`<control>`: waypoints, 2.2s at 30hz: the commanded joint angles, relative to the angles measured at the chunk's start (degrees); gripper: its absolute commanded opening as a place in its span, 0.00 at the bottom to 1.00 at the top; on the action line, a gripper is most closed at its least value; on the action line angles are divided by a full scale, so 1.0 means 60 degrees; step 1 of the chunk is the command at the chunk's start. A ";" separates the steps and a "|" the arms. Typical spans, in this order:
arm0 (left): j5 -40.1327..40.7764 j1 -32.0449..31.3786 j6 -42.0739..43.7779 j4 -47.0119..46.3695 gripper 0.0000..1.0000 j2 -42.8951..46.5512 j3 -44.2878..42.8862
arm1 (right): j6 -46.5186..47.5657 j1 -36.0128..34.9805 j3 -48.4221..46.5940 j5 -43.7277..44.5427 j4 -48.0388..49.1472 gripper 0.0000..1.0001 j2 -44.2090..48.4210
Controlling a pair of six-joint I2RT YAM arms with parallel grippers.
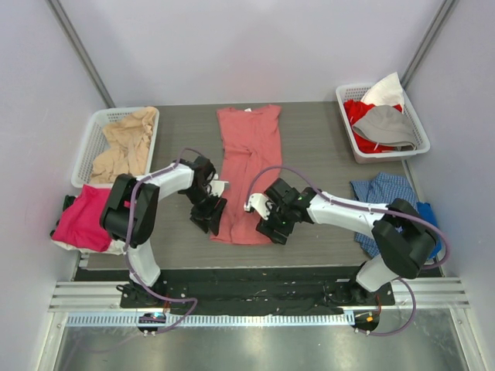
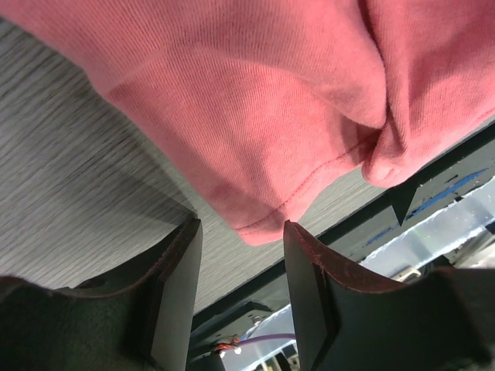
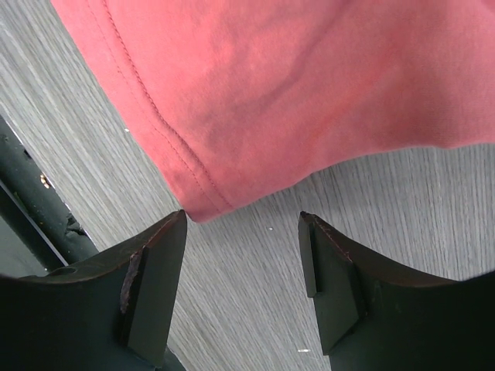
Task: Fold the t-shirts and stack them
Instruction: Fold the tshirt
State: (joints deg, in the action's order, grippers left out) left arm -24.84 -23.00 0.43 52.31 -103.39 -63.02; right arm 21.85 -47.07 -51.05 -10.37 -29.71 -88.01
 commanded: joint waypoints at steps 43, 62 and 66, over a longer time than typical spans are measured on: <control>-0.0606 -0.0238 -0.0232 -0.0120 0.21 -0.1151 -0.0629 | 0.0285 -0.0300 -0.0281 -0.0059 0.0661 0.19 -0.1255; -0.1499 -0.0355 0.1129 0.1226 0.00 0.0298 -0.0673 | 0.0622 -0.0767 -0.0515 -0.0703 -0.1594 0.01 0.0297; -0.1792 -0.0560 0.1291 0.1491 0.00 0.0840 -0.0585 | 0.0607 -0.0915 -0.0618 -0.0645 -0.1961 0.01 0.0663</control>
State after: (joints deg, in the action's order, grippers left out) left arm -32.21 -25.21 5.61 57.56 -103.09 -66.19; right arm 24.88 -51.48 -52.84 -13.41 -36.75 -87.53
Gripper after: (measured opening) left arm 0.020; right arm 0.053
